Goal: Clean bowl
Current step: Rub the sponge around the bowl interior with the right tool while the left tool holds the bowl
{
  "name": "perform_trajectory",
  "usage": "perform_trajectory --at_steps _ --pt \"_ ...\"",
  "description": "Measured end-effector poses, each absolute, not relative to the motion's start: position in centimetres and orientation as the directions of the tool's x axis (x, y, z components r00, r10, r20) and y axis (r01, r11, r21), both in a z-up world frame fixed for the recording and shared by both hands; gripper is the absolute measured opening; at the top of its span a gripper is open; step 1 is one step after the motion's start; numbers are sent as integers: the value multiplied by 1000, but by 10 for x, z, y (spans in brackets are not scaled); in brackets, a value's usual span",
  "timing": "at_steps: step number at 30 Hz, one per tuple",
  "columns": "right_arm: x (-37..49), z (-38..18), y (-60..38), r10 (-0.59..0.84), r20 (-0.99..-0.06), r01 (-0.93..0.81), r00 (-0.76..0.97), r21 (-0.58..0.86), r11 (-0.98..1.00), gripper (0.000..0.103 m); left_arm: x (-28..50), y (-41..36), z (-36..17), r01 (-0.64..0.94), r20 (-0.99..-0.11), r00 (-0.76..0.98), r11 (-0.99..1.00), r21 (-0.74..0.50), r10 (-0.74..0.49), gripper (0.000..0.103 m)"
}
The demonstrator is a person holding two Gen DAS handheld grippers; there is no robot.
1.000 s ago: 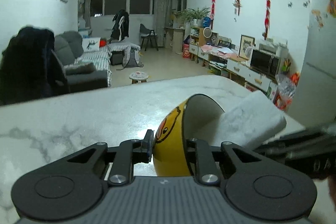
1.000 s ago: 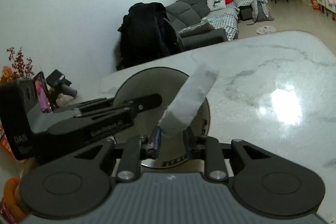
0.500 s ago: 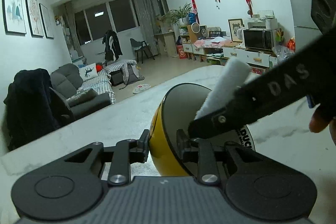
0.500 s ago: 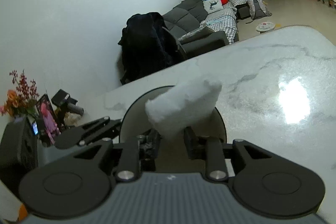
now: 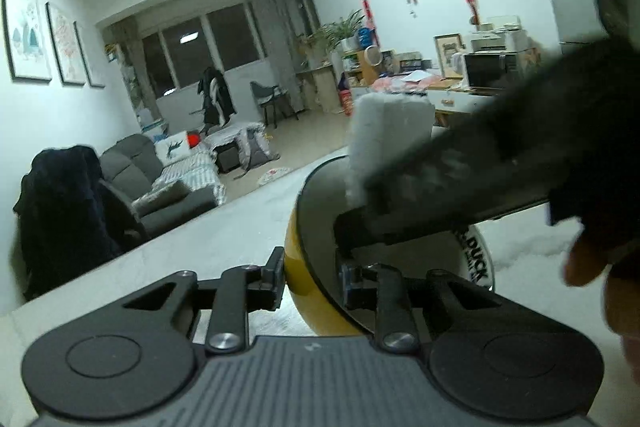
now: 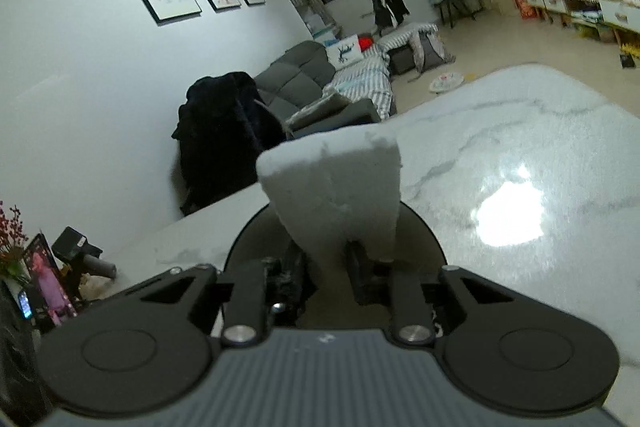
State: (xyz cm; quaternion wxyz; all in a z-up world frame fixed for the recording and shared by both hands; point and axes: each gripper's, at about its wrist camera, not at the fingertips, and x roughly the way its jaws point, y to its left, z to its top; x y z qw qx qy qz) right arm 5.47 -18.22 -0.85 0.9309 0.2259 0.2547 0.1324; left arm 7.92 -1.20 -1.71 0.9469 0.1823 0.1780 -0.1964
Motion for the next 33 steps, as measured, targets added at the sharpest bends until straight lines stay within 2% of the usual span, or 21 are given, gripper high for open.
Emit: perform_trajectory --at_steps 6,10,13,16,20,21,24,30,33 --pt "46 3 -185 415 -453 -307 789 295 905 18 103 29 -15 437 -457 798 899 -10 -393 28" --pt "43 11 -187 413 -483 -387 772 156 909 16 111 39 -7 418 -445 799 905 -73 -405 28" --pt "38 19 -164 366 -522 -476 770 -89 875 17 117 39 -2 424 -458 788 902 -82 -412 28" --pt "40 17 -142 298 -555 -509 777 -275 816 17 133 44 -3 384 -509 739 897 -221 -441 28" --pt "45 13 -146 338 -581 -541 740 -217 812 17 153 59 -12 300 -550 652 843 -446 -522 26" --pt "44 12 -148 351 -581 -546 734 -197 814 17 158 64 -16 279 -545 639 824 -493 -542 20" --pt "40 9 -156 404 -577 -568 710 -131 812 17 165 75 -21 233 -515 641 784 -576 -569 16" --pt "42 10 -155 558 -545 -638 625 55 768 18 145 85 4 223 -500 792 928 -297 -351 14" --pt "56 12 -147 646 -531 -673 549 178 718 17 135 108 11 191 -508 808 949 -252 -298 14"
